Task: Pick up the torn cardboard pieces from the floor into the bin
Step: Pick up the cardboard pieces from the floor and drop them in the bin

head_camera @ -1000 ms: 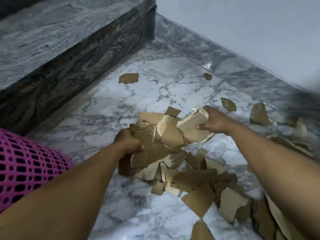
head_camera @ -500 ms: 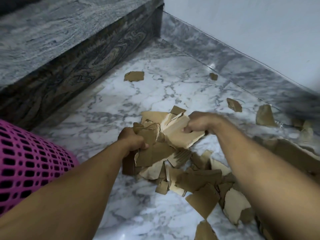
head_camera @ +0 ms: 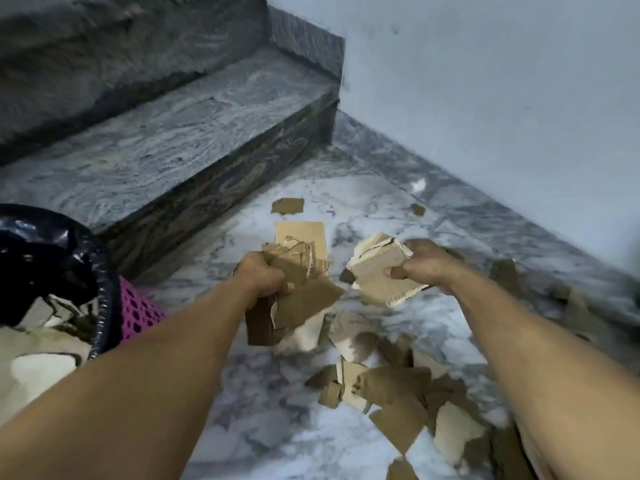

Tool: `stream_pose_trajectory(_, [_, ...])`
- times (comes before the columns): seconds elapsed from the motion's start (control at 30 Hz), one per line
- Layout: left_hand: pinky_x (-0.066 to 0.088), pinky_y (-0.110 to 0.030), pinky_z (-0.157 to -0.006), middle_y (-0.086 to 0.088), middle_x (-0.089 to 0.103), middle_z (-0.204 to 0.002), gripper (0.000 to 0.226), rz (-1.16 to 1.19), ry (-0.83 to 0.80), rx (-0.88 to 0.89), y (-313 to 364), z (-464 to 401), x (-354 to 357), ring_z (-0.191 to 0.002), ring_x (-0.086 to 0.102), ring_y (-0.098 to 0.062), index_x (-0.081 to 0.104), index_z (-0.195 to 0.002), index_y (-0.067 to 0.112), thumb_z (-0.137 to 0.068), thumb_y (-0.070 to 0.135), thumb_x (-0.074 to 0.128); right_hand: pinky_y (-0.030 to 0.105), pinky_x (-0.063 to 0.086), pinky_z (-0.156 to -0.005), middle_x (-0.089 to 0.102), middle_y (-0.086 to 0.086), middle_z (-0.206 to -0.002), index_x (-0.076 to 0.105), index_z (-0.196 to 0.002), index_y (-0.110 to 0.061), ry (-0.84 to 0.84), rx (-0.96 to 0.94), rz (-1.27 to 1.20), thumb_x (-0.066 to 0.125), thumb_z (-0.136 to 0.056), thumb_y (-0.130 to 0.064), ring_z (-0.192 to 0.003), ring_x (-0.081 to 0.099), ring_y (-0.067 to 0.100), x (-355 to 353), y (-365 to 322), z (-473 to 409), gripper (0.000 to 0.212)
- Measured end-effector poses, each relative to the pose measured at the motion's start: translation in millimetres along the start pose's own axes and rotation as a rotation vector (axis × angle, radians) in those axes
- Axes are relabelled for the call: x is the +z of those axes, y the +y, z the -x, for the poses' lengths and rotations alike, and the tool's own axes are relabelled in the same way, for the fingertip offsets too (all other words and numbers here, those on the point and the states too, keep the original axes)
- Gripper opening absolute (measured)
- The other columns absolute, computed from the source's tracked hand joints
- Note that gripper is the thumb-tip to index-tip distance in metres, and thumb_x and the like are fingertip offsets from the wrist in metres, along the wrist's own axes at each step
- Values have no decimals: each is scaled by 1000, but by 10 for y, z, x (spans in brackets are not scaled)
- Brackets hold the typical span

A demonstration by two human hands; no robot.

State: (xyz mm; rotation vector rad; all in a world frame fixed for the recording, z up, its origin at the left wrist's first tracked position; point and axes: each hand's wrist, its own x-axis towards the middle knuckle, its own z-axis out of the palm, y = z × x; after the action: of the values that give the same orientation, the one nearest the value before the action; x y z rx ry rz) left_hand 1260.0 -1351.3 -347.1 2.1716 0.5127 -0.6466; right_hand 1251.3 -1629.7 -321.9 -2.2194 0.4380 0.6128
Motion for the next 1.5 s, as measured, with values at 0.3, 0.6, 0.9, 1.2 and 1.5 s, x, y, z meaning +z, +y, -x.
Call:
stream_pose_trajectory(0.3, [50, -25, -72, -6, 65, -95, 43, 89, 125, 195, 753, 911, -1037, -83, 62, -19, 60, -101, 11, -67, 12, 86, 38, 53, -94, 71, 5, -106, 61, -105, -16, 84, -236, -83, 84, -71, -9, -102, 67, 26, -364, -937, 754, 41])
stream_pose_trajectory(0.6, [57, -36, -67, -12, 67, -91, 42, 243, 327, 203, 306, 1992, -2433, -80, 66, -27, 63, -99, 4, -64, 8, 86, 39, 56, -92, 75, -2, -94, 70, -94, -17, 61, -442, -130, 90, -57, -23, -90, 71, 19, 120, -2072, 1669, 43])
stream_pose_trajectory(0.9, [56, -48, -86, -18, 68, -101, 41, 268, 362, 34, -903, 2400, -3299, -94, 67, -33, 64, -97, 2, -63, 7, 86, 5, 44, -52, 65, -9, -75, 70, -93, -14, -72, -549, -42, 80, -77, -15, -70, 62, 6, 1279, -2873, 2283, 19])
stream_pose_trajectory(1.2, [54, -46, -90, -14, 67, -111, 109, 162, 52, -58, -1738, 2077, -3147, -96, 66, -30, 61, -113, 3, -25, 59, 91, 35, 49, -94, 64, 8, -116, 60, -116, -11, 68, -497, 105, 84, -70, -39, -109, 60, 26, 1889, -2780, 2109, 59])
stream_pose_trajectory(1.5, [56, -43, -78, -17, 68, -101, 56, -18, 280, 255, -1006, 2046, -2703, -94, 68, -33, 64, -111, 3, -71, 38, 82, 32, 54, -63, 67, 9, -94, 60, -105, -9, 43, -335, 51, 79, -79, -27, -78, 65, 19, 1264, -2189, 2013, 37])
